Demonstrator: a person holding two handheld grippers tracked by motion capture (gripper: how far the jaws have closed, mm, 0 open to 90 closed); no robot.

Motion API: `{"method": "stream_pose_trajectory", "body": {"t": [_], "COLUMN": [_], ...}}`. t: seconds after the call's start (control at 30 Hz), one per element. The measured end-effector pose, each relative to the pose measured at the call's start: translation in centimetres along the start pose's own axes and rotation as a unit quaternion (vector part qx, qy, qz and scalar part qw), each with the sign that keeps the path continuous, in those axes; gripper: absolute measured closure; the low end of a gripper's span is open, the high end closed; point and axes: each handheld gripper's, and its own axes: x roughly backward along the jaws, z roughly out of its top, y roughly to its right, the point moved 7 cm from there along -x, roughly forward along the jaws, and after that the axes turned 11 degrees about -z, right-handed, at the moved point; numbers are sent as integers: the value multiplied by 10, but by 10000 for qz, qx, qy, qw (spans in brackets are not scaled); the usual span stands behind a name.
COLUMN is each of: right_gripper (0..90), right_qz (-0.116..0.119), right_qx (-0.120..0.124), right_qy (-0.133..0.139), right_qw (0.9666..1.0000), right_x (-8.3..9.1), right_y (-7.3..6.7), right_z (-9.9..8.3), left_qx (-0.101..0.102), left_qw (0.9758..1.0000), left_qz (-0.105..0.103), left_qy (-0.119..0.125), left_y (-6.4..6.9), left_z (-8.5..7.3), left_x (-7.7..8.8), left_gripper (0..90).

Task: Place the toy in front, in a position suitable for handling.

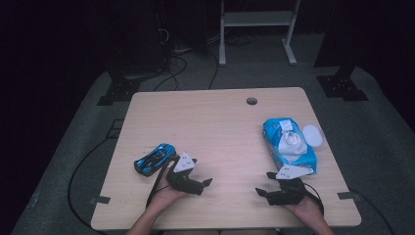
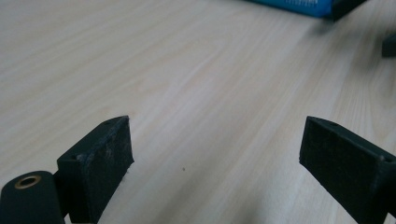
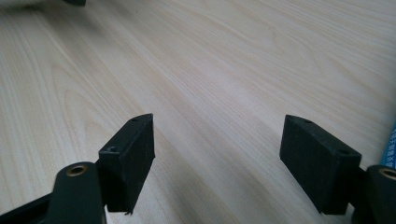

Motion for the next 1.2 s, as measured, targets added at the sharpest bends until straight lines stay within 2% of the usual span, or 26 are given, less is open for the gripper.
{"method": "stream_pose_trajectory", "body": {"t": [0.2, 0.3, 0.47, 0.6, 0.67, 0.7, 0.73, 0.83, 0.93, 1.07, 1.2], "right_gripper": [254, 254, 254, 254, 254, 254, 254, 254, 254, 254, 254], "right_qz": [3, 1, -12, -24, -28, -22, -21, -17, -10, 0, -11], "right_qx": [4, 15, 10, 7, 28, 31, 41, 34, 39, 59, 60], "right_qy": [-6, -17, -44, -48, -43, -43, -40, -64, -105, -134, -123], "right_qw": [10000, 10000, 10000, 10000, 10000, 10000, 10000, 10000, 9999, 9999, 9999], "right_x": [0, -1, -3, -3, -3, -3, -3, -4, -7, -8, -7], "right_y": [-1, -1, -1, -1, -2, -3, -3, -3, -2, -3, -4], "right_z": [0, 0, 0, 0, -1, -1, -1, -1, -1, -2, -2], "left_qx": [-58, -65, 122, 175, 275, 275, 295, 274, 155, 177, 217], "left_qw": [10000, 9999, 9998, 9991, 9986, 9986, 9982, 9977, 9967, 9958, 9940], "left_qz": [37, 135, 143, 335, 431, 431, 513, 611, 793, 865, 954], "left_qy": [-38, 0, 114, 170, 130, 130, 113, 91, -94, -249, -486], "left_y": [-6, -12, -26, -41, -52, -52, -59, -66, -77, -86, -100], "left_z": [9, 12, 16, 15, 12, 12, 9, 7, 0, -7, -21], "left_x": [12, 20, 36, 51, 62, 62, 70, 78, 89, 94, 96], "left_gripper": [91, 91, 90, 82, 82, 82, 82, 82, 82, 83, 87]}}
